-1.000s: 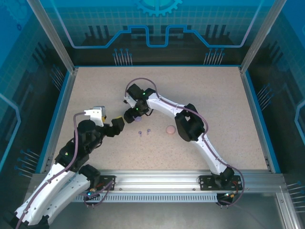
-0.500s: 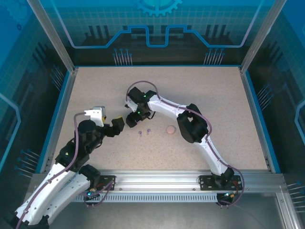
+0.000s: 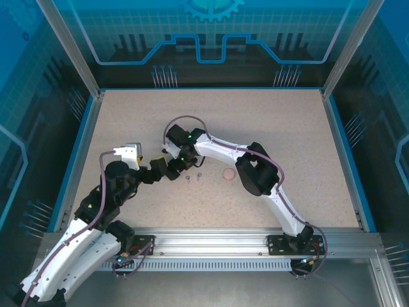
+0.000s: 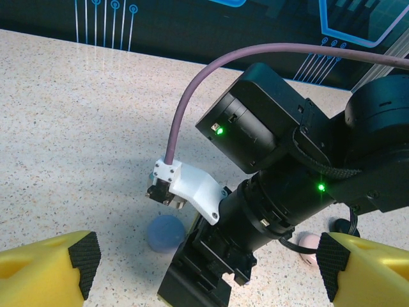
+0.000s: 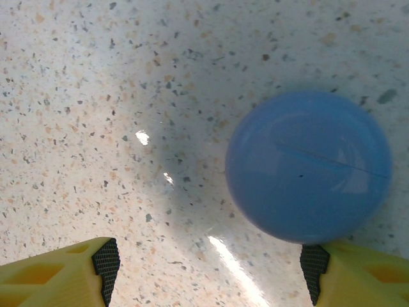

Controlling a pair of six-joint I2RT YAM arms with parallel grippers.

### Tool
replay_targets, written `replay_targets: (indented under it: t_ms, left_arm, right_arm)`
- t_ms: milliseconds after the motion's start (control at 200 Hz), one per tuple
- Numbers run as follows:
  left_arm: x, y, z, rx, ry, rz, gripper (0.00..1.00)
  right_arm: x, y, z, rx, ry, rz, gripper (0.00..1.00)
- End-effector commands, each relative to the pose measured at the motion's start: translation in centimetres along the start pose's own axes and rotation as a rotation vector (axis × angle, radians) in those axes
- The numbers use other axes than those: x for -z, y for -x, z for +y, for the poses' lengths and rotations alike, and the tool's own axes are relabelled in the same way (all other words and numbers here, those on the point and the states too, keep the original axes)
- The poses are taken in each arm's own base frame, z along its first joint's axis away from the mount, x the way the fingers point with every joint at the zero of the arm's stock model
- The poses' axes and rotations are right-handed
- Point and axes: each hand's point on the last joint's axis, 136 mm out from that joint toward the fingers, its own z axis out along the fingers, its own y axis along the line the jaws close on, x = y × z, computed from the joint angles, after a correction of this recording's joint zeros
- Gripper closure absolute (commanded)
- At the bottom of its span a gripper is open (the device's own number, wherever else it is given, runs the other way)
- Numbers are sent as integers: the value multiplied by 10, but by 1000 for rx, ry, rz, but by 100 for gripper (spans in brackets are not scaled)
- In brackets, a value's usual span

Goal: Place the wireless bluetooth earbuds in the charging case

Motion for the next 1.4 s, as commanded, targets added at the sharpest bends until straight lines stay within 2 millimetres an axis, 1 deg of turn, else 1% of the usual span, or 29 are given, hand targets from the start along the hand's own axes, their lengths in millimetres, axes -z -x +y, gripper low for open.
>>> replay_targets:
  t_ms: [0,175,295,455,490,500,530,730,875,996,1121,1256,1396]
  left_arm:
    - [1,1,7,-27,33,-8,9]
    - [3,3,8,-28,35,-18,10]
    - [4,5,8,-29,35,-27,9]
    - [4,3,8,-30,37,-19,9]
    - [4,3,9,-32,38,-20,10]
    - [5,3,9,-32,38,-21,10]
    - [5,3,9,-31,39,-20,10]
    - [6,3,10,-28,43,-21,9]
    - [7,3,10,-26,44,-19,9]
    - [7,3,10,-28,46,-18,9]
    - [8,4,10,-33,49,-17,9]
    - [7,2,12,-35,56,-15,9]
    - [6,1,13,-37,60,-13,9]
  right_arm:
    - [22,7,18,42,11,-46,22]
    - [44,13,-2,67,-143,-87,21]
    - [47,19,-9,113,-196,-96,18]
    - [37,30,-15,231,-227,-91,14]
    - [41,36,-15,256,-234,-100,12]
    - [33,33,-17,259,-234,-84,12]
    - [28,34,-19,279,-233,-73,12]
    - [13,48,-15,353,-203,-67,8]
    - [1,54,-18,357,-203,-54,7]
    - [-7,53,-13,350,-159,-47,9]
    - [-15,42,-9,366,-126,-6,12]
    - [-16,34,-6,382,-105,15,14]
    - [-11,30,-3,393,-96,18,15]
